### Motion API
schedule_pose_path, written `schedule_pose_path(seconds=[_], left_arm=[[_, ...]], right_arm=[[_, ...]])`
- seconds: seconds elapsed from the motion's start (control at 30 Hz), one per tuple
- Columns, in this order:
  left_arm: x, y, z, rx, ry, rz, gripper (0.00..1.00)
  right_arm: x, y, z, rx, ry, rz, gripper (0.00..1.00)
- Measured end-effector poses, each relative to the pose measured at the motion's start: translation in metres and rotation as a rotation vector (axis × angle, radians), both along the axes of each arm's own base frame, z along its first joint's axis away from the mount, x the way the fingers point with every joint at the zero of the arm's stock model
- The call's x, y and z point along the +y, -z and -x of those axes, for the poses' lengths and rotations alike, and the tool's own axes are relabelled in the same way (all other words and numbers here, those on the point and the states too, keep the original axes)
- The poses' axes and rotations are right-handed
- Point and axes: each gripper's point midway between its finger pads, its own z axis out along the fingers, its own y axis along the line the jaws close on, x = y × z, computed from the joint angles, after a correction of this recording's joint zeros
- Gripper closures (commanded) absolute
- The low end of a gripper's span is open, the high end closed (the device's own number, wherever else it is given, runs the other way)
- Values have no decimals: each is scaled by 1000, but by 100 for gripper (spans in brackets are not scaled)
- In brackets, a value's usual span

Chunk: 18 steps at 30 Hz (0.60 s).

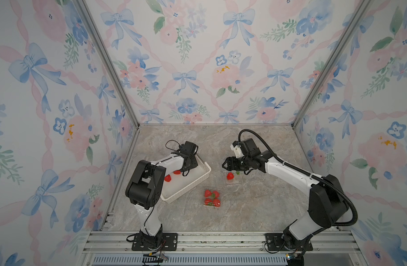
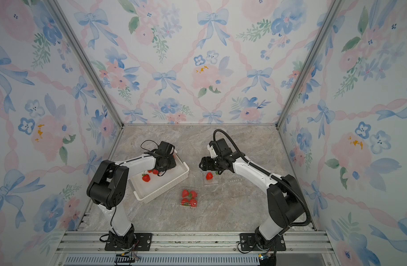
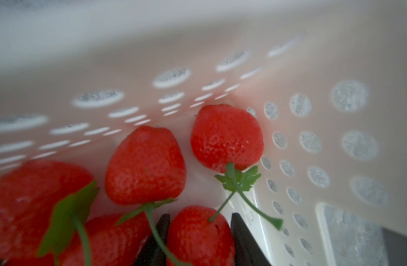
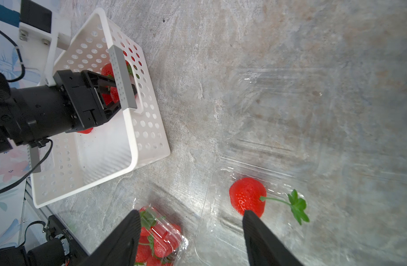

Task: Pack strawberries into containers
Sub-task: Pick up the strawberry from the basket.

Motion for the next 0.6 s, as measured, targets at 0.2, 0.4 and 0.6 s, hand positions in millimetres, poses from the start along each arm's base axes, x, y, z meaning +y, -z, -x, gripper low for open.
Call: schedule_pose_path(seconds=[0.2, 0.4, 0.6], left_arm=[[1, -8, 4, -14, 2, 6, 71], [-12, -53, 13, -110, 40, 57, 71], [-60, -101, 33, -218, 160, 122, 71]], right_arm=[[-2, 1, -1, 2, 5, 1, 29], [-17, 11, -3, 26, 39, 15, 29], [-44, 20, 2, 51, 99, 35, 29]])
